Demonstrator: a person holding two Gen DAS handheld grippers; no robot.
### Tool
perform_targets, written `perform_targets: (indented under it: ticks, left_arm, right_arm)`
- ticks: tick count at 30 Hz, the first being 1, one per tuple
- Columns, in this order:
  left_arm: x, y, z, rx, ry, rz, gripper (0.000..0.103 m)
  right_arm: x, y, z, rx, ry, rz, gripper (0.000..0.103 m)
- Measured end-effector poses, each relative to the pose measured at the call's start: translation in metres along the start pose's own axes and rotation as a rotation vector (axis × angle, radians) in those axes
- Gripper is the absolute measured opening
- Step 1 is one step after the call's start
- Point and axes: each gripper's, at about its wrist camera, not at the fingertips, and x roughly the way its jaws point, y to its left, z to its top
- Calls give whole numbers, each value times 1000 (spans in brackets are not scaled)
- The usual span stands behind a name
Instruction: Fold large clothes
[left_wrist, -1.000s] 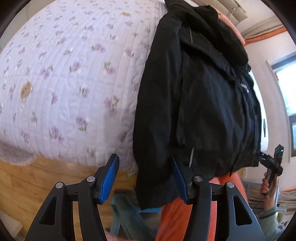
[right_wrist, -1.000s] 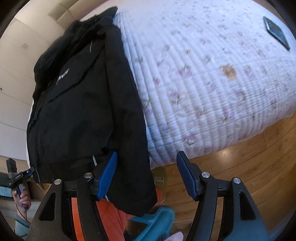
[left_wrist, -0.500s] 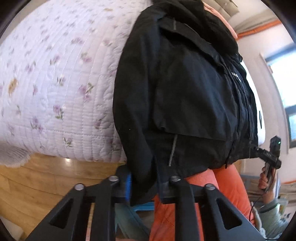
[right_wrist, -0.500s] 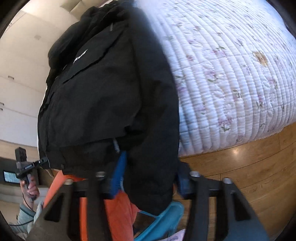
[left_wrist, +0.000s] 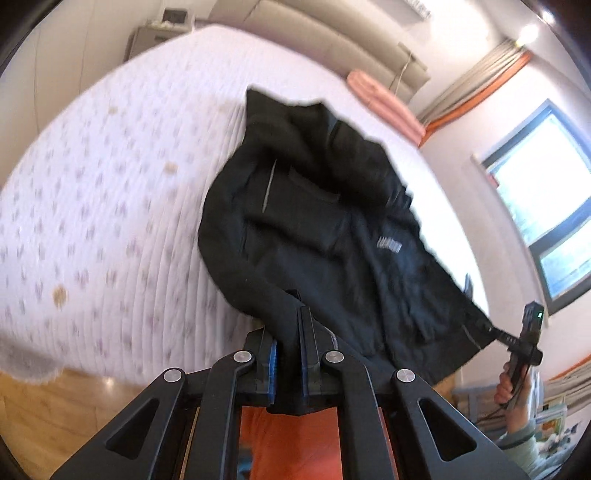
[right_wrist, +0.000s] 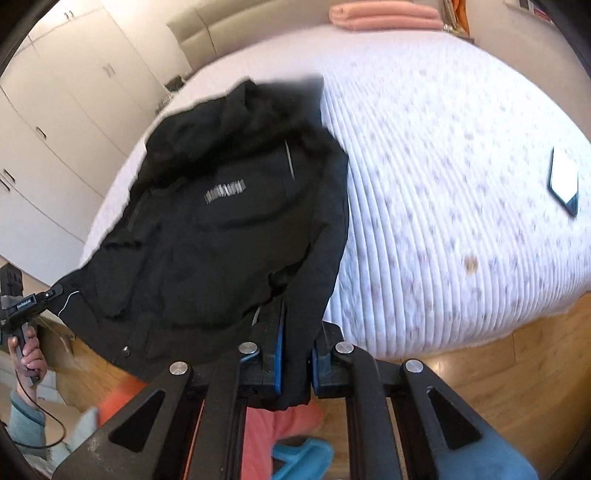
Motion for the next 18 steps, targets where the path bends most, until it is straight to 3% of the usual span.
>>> perform_targets:
  ticks: [8, 12, 18]
  left_arm:
    - [18, -21, 91, 59, -98, -28, 9]
    - [35, -29, 136, 101, -64, 1, 9]
    - [51, -32, 197, 66, -5, 15, 9]
  right_arm:
    - [-8, -10, 79, 76, -36, 75, 14]
    - [-2, -7, 115, 29, 17, 50, 14]
    - [9, -5, 174, 99, 95, 35, 14]
